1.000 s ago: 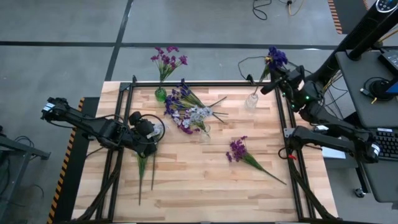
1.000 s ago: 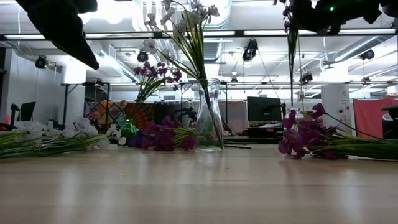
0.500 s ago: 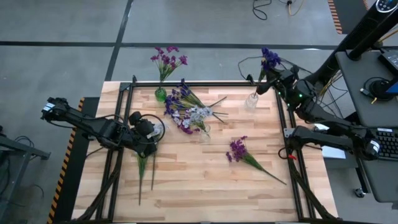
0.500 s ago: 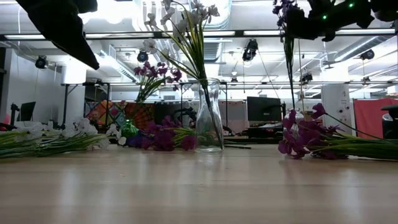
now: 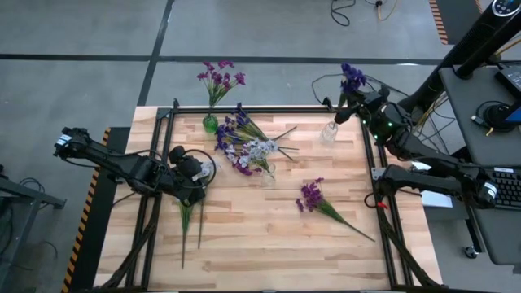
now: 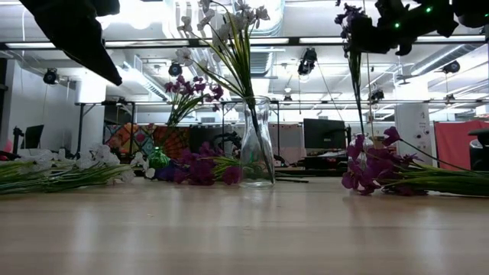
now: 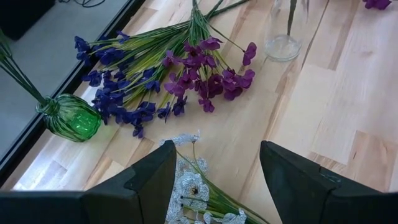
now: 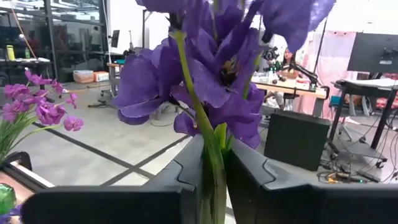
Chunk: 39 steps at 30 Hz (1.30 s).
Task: Sort flowers into vase by color
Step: Put the bottom blue flowers into the top transparent flower vase, then put the top white flowers into the bottom transparent flower vase
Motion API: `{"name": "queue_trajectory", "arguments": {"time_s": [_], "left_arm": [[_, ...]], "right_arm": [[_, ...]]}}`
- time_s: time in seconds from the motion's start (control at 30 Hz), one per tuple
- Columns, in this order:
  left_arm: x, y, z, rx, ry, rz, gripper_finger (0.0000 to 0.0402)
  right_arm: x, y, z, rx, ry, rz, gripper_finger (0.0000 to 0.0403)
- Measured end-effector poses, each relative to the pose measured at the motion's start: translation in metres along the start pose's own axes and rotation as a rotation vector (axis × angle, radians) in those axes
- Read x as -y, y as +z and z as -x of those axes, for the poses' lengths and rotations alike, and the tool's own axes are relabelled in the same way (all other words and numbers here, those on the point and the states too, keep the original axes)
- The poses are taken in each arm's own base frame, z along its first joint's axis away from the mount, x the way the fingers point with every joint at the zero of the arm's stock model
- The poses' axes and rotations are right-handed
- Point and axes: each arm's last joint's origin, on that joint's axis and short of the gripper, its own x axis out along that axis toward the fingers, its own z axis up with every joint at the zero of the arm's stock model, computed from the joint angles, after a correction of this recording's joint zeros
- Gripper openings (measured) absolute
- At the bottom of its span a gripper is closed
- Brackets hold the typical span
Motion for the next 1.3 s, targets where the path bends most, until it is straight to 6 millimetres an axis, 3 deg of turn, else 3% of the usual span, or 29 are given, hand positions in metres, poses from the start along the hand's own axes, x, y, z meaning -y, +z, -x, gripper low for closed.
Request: {"name": "queue_trajectory", "arguments": {"time_s": [0.37,1.3], "left_arm": [[0.0,0.0,0.0,0.0,0.0,0.017,0.0216],[0.008,-0.009,-0.01,-0.111,-0.034,0.174,0.0216]], "right_arm": [[0.001,-0.007,0.001,-0.074,-0.026,0.008,0.0143],[0.01,-0.022,0.029,-0.307,-0.021,-0.103,0.0326]]}}
